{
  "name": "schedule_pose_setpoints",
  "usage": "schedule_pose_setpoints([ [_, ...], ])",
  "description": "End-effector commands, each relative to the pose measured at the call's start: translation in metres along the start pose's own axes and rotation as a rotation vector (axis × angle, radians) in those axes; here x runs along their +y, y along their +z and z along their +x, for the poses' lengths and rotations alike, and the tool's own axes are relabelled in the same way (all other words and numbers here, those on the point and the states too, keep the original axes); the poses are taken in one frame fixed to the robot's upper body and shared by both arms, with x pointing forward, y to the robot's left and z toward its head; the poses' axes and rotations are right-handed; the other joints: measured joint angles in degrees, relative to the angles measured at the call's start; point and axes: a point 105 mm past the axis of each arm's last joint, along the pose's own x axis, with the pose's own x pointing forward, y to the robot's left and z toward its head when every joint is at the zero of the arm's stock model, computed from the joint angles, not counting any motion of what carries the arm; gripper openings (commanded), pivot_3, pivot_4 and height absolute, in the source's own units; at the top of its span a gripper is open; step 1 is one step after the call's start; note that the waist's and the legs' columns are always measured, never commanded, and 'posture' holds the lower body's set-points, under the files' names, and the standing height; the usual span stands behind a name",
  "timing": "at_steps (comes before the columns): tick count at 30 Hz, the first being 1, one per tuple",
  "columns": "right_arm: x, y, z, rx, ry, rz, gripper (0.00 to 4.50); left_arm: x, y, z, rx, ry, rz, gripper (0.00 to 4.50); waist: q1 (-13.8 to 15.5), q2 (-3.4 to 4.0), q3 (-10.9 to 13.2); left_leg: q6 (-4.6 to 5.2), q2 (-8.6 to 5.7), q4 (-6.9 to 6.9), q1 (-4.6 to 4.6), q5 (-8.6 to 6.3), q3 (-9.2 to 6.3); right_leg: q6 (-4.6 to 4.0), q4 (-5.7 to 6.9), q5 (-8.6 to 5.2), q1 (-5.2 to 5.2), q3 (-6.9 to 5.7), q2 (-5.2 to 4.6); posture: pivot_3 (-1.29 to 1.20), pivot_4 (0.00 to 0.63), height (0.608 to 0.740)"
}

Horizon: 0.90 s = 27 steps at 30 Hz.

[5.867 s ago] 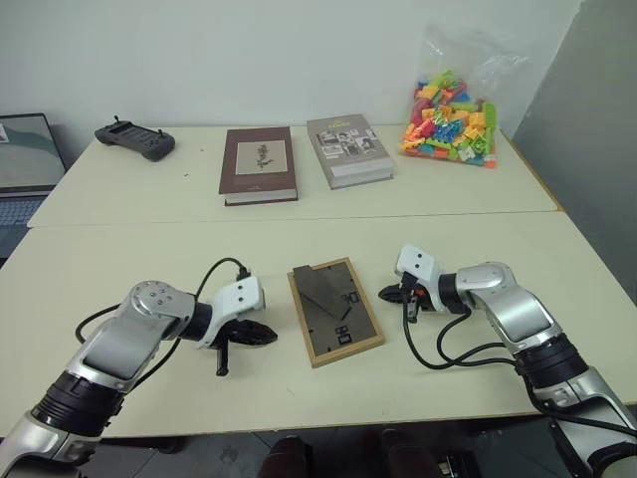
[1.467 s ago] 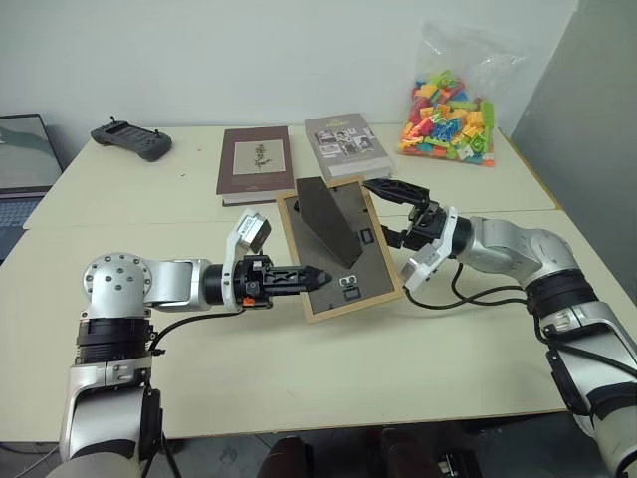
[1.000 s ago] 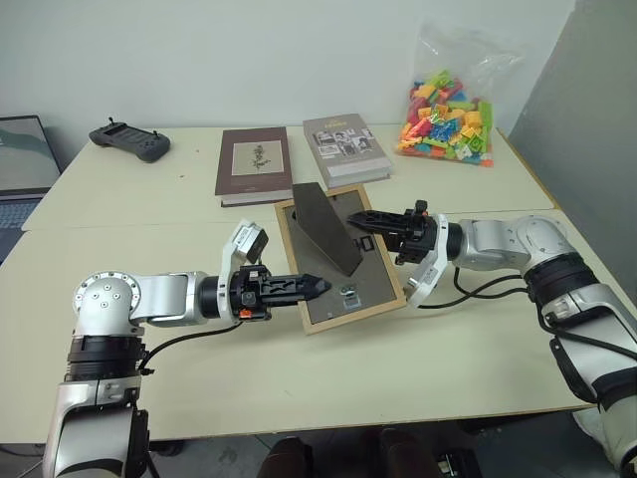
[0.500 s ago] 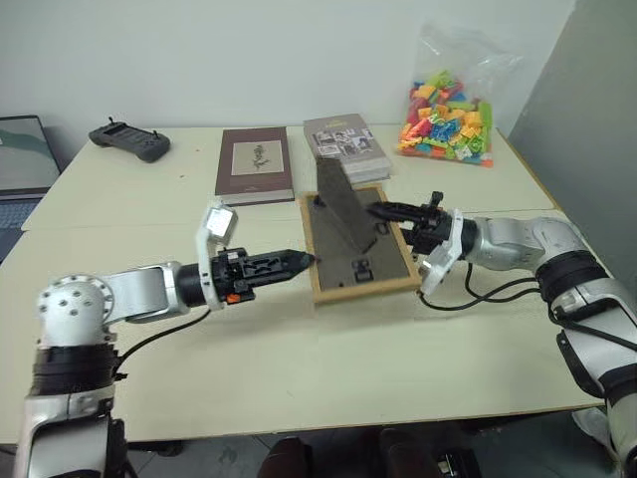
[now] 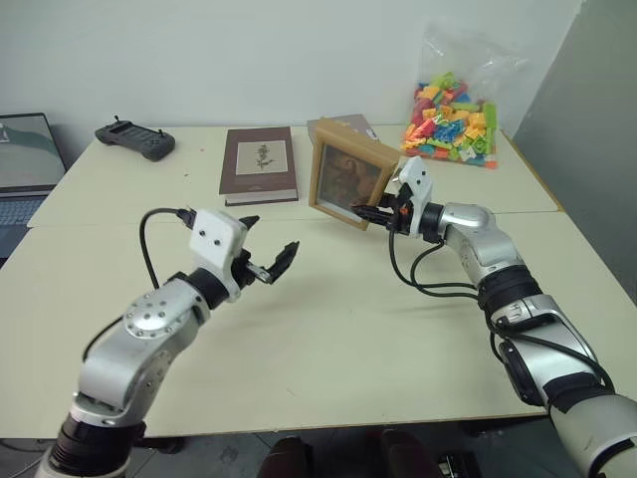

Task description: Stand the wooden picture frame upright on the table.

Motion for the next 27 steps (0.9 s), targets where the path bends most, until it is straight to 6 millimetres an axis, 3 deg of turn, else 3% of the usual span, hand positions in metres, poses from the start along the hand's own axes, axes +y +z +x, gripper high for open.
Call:
schedule_pose_setpoints([
  [1, 0.012, 0.006, 0.007, -0.027, 0.113, 0.133, 1.34, -0.014, 0.009, -0.004, -0.063, -0.007, 0.037, 4.5, 0.1, 0.0, 0.0, 0.03, 0.0, 0.0, 0.0, -0.02, 0.01, 0.0, 0.0, 0.0, 0.0, 0.0, 0.0, 0.0, 0.15, 0.74],
  [6, 0.031, -0.024, 0.012, 0.058, 0.225, 0.217, 1.34, -0.032, -0.003, -0.01, -0.027, -0.052, -0.058, 4.5, 0.1, 0.0, 0.0, 0.06, 0.0, 0.02, -0.06, -0.04, 0.04, 0.01, 0.01, 0.0, -0.03, -0.02, 0.0, 0.0, 0.15, 0.74],
  [13, 0.036, -0.041, 0.012, 0.126, 0.228, 0.167, 1.34, -0.038, -0.007, -0.01, 0.006, -0.084, -0.067, 4.5, 0.5, 0.0, 0.0, 0.09, -0.01, 0.03, -0.06, -0.05, 0.03, 0.02, 0.03, 0.01, -0.03, -0.05, -0.02, 0.0, 0.15, 0.74],
  [20, 0.026, -0.047, 0.009, 0.149, 0.157, 0.149, 3.33, -0.042, -0.01, -0.006, 0.02, -0.109, -0.086, 4.5, 0.6, -0.01, 0.0, 0.08, -0.01, 0.03, -0.05, -0.04, 0.03, 0.02, 0.03, 0.01, -0.03, -0.06, -0.01, 0.0, 0.15, 0.74],
  [25, 0.018, -0.051, -0.009, 0.164, 0.121, 0.144, 4.38, -0.033, -0.011, -0.006, 0.032, -0.109, -0.081, 4.5, 0.7, -0.01, 0.0, 0.07, -0.02, 0.04, -0.05, -0.04, 0.03, 0.02, 0.03, 0.01, -0.03, -0.06, -0.01, 0.0, 0.15, 0.74],
  [27, 0.013, -0.053, -0.027, 0.185, 0.096, 0.126, 4.47, -0.022, -0.01, -0.009, 0.056, -0.104, -0.08, 4.5, 0.9, -0.01, 0.0, 0.08, -0.03, 0.06, -0.06, -0.04, 0.03, 0.02, 0.02, 0.01, -0.03, -0.07, -0.02, 0.0, 0.15, 0.74],
])
